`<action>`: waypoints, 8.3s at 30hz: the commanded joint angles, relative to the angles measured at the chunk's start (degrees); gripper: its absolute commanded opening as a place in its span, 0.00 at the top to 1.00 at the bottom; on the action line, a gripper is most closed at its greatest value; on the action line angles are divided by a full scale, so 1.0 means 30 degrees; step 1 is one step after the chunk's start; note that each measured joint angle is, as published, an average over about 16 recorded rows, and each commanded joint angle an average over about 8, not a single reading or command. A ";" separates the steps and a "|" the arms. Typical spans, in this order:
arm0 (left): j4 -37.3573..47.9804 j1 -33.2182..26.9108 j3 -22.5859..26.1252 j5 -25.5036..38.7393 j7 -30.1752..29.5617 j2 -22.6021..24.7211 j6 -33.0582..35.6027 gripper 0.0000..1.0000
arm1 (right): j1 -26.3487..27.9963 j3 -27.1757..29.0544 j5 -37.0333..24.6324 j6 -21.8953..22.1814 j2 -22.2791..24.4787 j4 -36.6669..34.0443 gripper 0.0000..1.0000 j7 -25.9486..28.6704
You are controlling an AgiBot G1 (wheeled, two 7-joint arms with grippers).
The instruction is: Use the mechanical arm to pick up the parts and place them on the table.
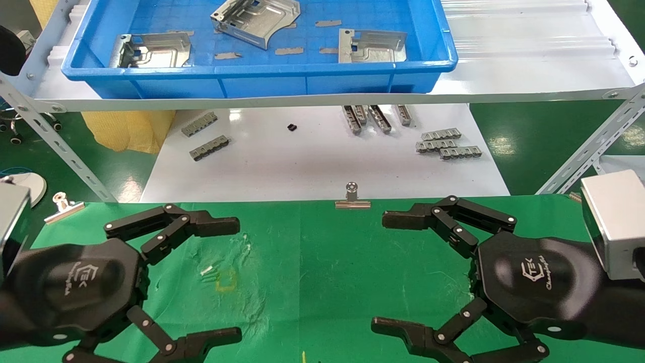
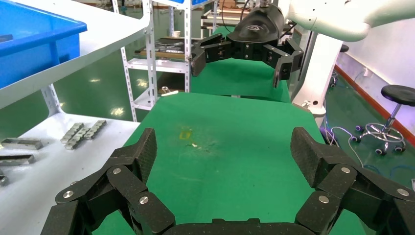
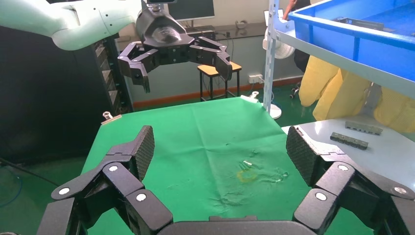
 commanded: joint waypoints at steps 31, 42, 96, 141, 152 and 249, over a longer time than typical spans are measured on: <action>0.0000 0.0000 -0.0001 0.0000 0.0000 0.0000 0.0000 0.00 | 0.0000 0.0000 0.0000 0.0000 0.0000 0.0000 1.00 0.0000; 0.0000 0.0000 -0.0001 0.0000 0.0000 0.0000 0.0000 0.00 | 0.0000 0.0000 0.0000 0.0000 0.0000 0.0000 1.00 0.0000; 2.2941 -1.9178 0.6704 1.4428 -0.2710 1.4072 -1.5109 1.00 | 0.0003 -0.0007 0.0004 0.0000 0.0001 -0.0004 0.00 -0.0004; 2.2431 -1.8644 0.4859 1.0925 -0.0285 1.2109 -1.1723 1.00 | 0.0005 -0.0014 0.0008 0.0002 0.0004 -0.0004 0.00 -0.0007; 2.1481 -1.7460 0.3465 0.8643 0.4049 0.8550 -0.3821 1.00 | 0.0006 -0.0015 0.0009 0.0003 0.0004 -0.0004 0.00 -0.0008; 1.2816 -0.6823 0.4372 0.5844 0.8892 0.3680 0.0962 0.00 | 0.0004 -0.0028 0.0019 0.0010 0.0010 -0.0011 0.00 -0.0016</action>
